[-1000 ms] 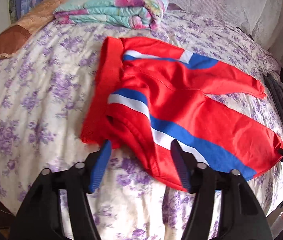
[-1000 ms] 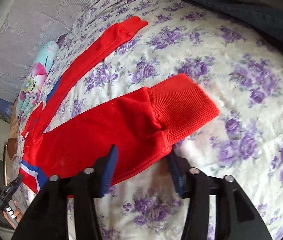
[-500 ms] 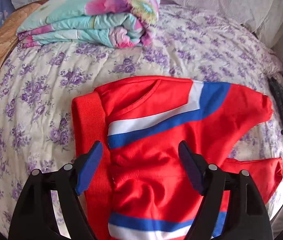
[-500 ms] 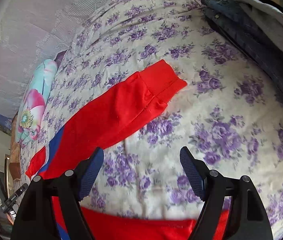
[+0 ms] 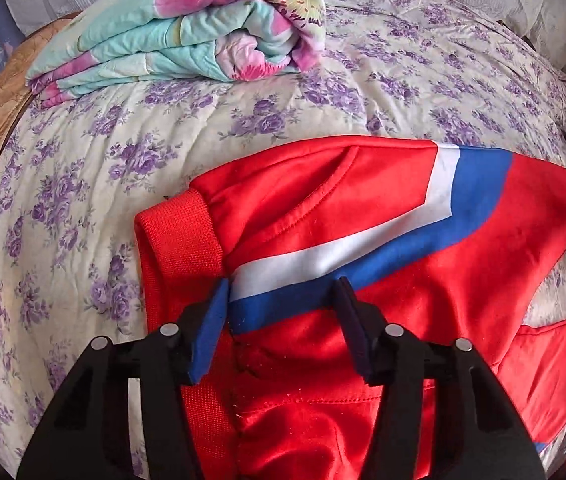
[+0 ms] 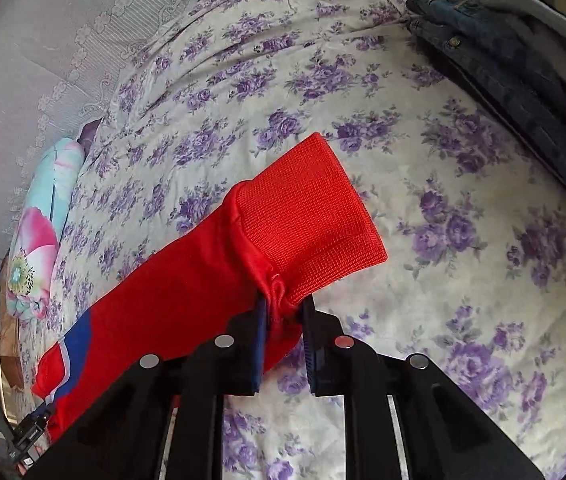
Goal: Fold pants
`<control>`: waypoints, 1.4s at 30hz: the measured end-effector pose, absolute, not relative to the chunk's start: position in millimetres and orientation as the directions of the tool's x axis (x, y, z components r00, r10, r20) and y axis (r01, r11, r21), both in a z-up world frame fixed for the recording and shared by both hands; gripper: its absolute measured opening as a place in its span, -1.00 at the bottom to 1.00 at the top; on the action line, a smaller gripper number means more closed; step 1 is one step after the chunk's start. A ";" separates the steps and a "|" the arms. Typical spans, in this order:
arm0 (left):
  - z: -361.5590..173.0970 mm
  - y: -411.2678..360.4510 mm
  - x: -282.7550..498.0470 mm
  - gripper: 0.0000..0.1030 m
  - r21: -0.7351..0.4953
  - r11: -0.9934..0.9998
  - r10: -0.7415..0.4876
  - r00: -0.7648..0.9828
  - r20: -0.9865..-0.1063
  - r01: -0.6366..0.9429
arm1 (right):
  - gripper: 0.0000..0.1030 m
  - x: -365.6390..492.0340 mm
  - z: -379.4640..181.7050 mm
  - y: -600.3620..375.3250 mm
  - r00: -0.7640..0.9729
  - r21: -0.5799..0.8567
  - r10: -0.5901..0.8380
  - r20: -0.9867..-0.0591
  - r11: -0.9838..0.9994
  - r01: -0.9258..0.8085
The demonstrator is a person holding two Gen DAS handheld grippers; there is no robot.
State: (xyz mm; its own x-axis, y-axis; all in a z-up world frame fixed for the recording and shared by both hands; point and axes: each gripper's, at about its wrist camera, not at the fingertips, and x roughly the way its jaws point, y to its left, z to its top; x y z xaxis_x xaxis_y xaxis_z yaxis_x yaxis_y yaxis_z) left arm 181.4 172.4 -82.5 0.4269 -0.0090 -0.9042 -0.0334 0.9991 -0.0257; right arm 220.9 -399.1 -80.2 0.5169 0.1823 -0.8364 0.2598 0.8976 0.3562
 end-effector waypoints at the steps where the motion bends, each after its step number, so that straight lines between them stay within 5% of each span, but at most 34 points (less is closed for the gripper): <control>1: -84.2 172.4 182.6 0.02 -0.037 0.999 -0.020 0.423 -0.906 -0.031 | -0.67 214.9 -76.2 -402.3 0.523 0.342 0.166 -0.836 0.903 0.261; 6: -89.6 163.2 189.4 0.13 -0.016 1.000 -0.005 0.426 -0.905 -0.021 | -0.41 219.2 -112.3 -405.5 0.461 0.283 0.140 -0.876 0.924 0.257; 9: -81.1 162.9 184.5 0.16 -0.009 1.000 -0.020 0.408 -0.913 0.028 | -0.10 219.3 -103.9 -393.1 0.430 0.227 0.114 -0.896 0.948 0.221; 11: -61.3 170.2 179.0 0.17 -0.024 0.998 -0.047 0.420 -0.907 0.061 | -0.08 209.2 -89.8 -387.7 0.413 0.210 0.102 -0.905 0.951 0.226; 15: -16.9 192.2 179.2 0.79 0.031 0.991 -0.041 0.515 -0.856 0.131 | 0.18 157.3 -45.0 -372.0 0.517 0.192 0.091 -0.851 0.970 0.146; 20: -20.3 215.3 217.3 0.79 -0.028 0.962 -0.158 0.469 -0.869 0.271 | 0.21 83.6 -23.6 -350.2 0.536 0.225 0.170 -0.827 0.974 0.038; 28: -78.0 212.2 250.2 0.79 -0.220 0.880 -0.362 0.296 -0.884 0.421 | 0.25 33.0 5.3 -320.4 0.546 0.097 0.080 -0.834 0.995 0.003; 29: -85.2 210.6 250.3 0.77 -0.233 0.876 -0.372 0.287 -0.883 0.422 | 0.28 33.9 9.1 -315.3 0.552 0.074 0.068 -0.831 0.997 -0.011; 31: -94.7 208.0 245.2 0.04 -0.234 0.870 -0.388 0.309 -0.868 0.434 | 0.31 41.3 14.0 -302.7 0.561 0.047 0.066 -0.825 0.998 -0.049; 32: -94.3 209.0 239.6 -0.01 -0.232 0.864 -0.408 0.350 -0.843 0.448 | 0.31 48.8 15.0 -293.3 0.561 0.046 0.082 -0.824 0.996 -0.078; 34: -88.7 216.0 230.0 -0.63 -0.273 0.834 -0.484 0.401 -0.778 0.479 | 0.31 70.4 15.8 -268.5 0.555 0.069 0.148 -0.819 0.985 -0.161; 38: -73.9 226.9 225.1 -0.64 -0.288 0.833 -0.511 0.457 -0.728 0.473 | 0.33 138.0 18.4 -185.5 0.475 0.179 0.368 -0.799 0.901 -0.396; 42: -70.6 232.6 222.5 -0.64 -0.287 0.833 -0.515 0.475 -0.714 0.472 | 0.47 207.0 3.1 -72.9 0.376 0.105 0.409 -0.831 0.780 -0.617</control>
